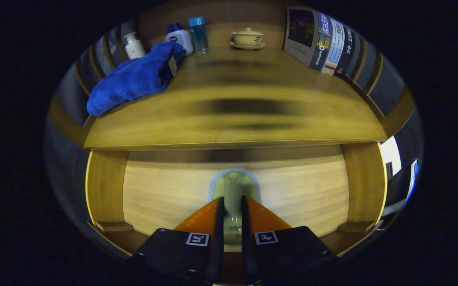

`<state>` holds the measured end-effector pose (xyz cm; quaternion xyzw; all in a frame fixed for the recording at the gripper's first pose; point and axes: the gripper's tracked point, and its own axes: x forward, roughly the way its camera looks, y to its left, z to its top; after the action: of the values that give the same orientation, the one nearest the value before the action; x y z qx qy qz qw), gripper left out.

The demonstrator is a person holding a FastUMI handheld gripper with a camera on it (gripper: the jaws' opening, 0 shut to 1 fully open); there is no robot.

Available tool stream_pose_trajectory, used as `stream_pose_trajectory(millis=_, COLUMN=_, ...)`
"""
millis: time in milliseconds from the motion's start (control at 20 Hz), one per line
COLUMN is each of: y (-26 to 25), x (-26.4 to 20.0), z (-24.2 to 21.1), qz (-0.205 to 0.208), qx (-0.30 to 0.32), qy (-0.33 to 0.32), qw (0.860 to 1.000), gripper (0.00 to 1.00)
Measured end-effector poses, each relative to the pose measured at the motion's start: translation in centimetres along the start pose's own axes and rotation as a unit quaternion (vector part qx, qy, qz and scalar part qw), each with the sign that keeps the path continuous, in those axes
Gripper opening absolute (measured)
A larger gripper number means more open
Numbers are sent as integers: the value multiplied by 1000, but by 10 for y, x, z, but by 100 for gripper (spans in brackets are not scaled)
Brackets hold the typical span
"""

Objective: Pull open the drawer, take out the items inside it, and place them on the countertop above the cabinet.

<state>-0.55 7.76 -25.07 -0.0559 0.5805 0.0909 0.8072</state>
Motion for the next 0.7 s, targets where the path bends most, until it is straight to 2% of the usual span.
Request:
stream_pose_trajectory(millis=200, y=-2, x=-44, z=5, qz=6, qx=-8, qy=-21, qw=1000, gripper=27)
stream_pose_trajectory(millis=250, y=1, x=-50, z=10, qz=10, qx=-8, qy=-26, qw=1000, gripper=22)
stream_pose_trajectory(millis=700, y=11, x=-117, z=53, qz=25, qx=-19, qy=-90, qw=995, gripper=21)
